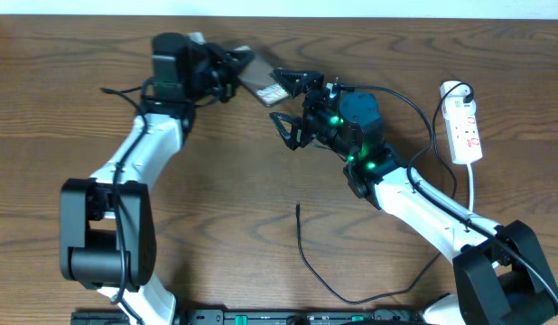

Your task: Plug charger to phone and switch on socket

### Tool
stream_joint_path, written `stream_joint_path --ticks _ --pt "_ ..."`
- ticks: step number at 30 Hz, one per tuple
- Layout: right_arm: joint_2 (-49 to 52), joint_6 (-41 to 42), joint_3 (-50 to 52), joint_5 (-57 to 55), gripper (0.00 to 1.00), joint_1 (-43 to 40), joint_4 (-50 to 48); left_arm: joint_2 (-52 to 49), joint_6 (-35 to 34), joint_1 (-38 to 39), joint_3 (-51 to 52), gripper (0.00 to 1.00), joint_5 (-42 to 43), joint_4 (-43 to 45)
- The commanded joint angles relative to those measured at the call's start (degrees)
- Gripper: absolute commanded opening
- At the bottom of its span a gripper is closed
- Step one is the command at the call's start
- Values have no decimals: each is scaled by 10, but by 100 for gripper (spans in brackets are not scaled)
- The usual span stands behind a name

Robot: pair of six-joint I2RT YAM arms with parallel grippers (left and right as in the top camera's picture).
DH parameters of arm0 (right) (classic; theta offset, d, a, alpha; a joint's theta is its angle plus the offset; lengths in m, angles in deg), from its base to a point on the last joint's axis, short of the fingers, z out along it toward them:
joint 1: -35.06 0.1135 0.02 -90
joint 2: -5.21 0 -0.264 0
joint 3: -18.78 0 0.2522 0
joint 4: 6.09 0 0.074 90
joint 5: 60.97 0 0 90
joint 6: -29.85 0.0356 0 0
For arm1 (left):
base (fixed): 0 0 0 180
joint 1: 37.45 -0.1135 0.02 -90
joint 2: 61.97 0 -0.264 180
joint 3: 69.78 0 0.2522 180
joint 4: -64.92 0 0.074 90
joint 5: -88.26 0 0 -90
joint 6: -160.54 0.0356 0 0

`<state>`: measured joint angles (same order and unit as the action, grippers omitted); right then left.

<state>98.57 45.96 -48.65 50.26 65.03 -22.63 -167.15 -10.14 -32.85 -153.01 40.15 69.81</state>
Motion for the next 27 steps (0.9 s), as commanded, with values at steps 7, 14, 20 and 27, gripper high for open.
stream_joint_path --ticks 7,14,20,27 --pt "-3 -350 -9 43 99 -14 -4 11 193 -203 -2 7 251 8" --pt "-3 -549 -120 60 99 -14 242 11 301 -271 -1 7 395 8" --pt "-3 -670 -256 -23 99 5 589 11 327 -270 -1 8 406 8" --pt "10 -646 -262 -157 99 90 841 11 337 -270 -1 7 406 8"
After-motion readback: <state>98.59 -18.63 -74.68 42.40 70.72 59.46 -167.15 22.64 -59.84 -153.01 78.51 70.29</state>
